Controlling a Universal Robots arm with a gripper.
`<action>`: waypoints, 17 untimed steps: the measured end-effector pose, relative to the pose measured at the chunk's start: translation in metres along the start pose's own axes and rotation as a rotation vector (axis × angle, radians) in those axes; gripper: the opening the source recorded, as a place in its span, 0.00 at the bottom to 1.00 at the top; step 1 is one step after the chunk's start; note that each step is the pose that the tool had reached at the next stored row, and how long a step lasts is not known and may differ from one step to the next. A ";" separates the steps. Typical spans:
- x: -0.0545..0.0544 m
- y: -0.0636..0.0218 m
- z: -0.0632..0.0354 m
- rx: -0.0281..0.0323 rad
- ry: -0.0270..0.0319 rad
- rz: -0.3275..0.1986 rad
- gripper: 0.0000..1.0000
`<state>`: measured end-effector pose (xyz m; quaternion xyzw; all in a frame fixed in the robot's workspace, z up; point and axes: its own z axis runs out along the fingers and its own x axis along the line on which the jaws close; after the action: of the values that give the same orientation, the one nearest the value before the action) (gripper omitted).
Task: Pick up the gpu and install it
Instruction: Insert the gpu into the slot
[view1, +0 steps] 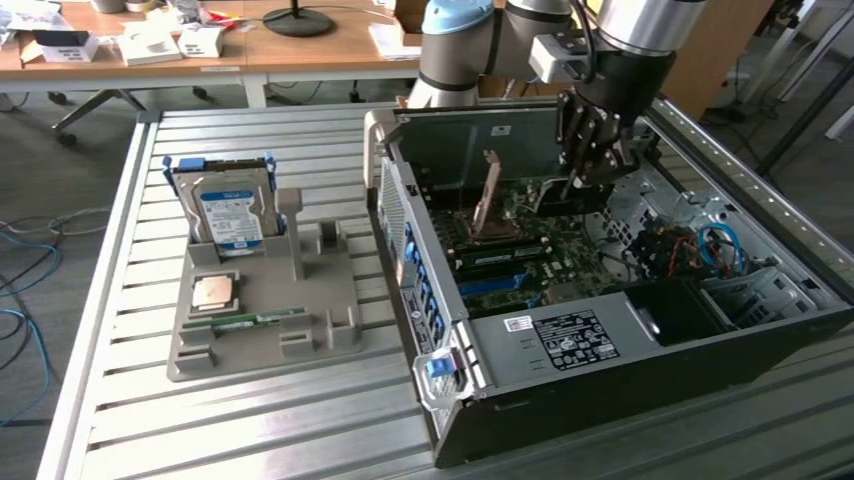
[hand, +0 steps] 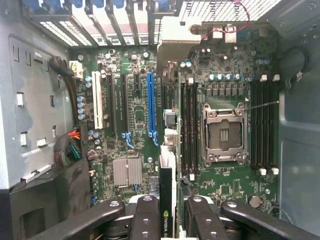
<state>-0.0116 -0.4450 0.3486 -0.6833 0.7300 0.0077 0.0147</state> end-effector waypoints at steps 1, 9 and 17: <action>0.000 0.0000 0.0000 0.0000 -0.0001 0.000 0.26; 0.000 0.0073 0.0001 0.0000 -0.0002 0.000 0.26; 0.001 0.0205 0.0000 0.0000 -0.0001 0.000 0.26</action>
<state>-0.0321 -0.4450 0.3484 -0.6833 0.7300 0.0077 0.0147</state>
